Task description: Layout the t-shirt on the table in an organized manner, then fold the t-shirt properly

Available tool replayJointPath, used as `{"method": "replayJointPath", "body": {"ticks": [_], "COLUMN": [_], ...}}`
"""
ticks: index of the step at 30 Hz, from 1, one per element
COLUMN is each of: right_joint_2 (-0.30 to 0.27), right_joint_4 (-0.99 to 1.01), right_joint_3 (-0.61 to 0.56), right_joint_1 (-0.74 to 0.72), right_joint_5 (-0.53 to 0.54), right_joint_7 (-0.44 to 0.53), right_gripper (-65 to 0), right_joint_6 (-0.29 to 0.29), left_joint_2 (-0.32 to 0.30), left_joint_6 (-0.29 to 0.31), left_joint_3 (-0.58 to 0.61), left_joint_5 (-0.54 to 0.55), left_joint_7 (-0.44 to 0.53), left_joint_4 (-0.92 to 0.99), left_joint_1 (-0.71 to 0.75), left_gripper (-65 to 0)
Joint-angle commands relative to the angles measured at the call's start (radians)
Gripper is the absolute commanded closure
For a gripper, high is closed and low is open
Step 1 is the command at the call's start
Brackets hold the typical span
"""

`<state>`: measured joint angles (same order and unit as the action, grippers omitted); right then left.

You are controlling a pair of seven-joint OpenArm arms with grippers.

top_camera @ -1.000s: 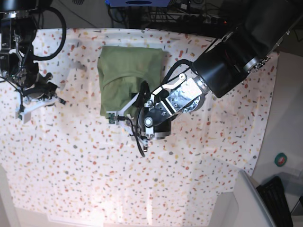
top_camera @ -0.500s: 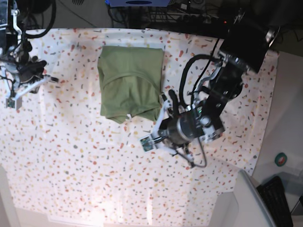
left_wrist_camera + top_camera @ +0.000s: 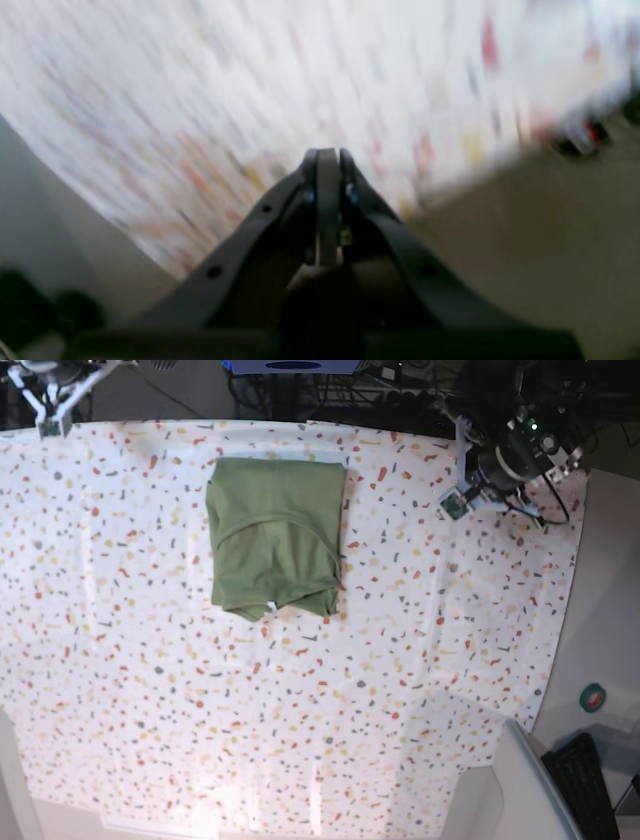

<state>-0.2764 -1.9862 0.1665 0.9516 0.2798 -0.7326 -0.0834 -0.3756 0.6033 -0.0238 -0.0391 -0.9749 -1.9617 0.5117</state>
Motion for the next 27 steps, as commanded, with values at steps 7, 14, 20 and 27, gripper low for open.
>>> {"method": "replayJointPath", "body": {"ticks": [7,14,20,27], "right_joint_2": [0.022,-0.036,-0.013,0.098], "right_joint_4": [0.307,0.828,1.416,1.895], "right_joint_3": [-0.106,-0.379,-0.652,-0.720], "right_joint_1": [-0.023,-0.194,-0.449,-0.601], "right_joint_5": [0.005,0.005,0.005,0.006], "right_joint_7": [0.025,0.338,0.644,1.145], "right_gripper": [0.0,0.0,0.0,0.0], "right_joint_6": [0.001,0.001,0.001,0.001], "left_joint_2": [-0.007,0.088,0.102,0.163], "left_joint_6": [-0.001,-0.003,-0.003,-0.164], "left_joint_3": [-0.084,-0.078,0.025,0.289], "left_joint_5": [0.009,0.008,0.008,0.008], "left_joint_7": [0.339,0.610,0.979,1.448], "left_joint_4": [0.114,0.612,1.255,1.962], "left_joint_1": [0.322,0.236,-0.006,-0.310], "left_gripper": [0.0,0.0,0.0,0.0]}}
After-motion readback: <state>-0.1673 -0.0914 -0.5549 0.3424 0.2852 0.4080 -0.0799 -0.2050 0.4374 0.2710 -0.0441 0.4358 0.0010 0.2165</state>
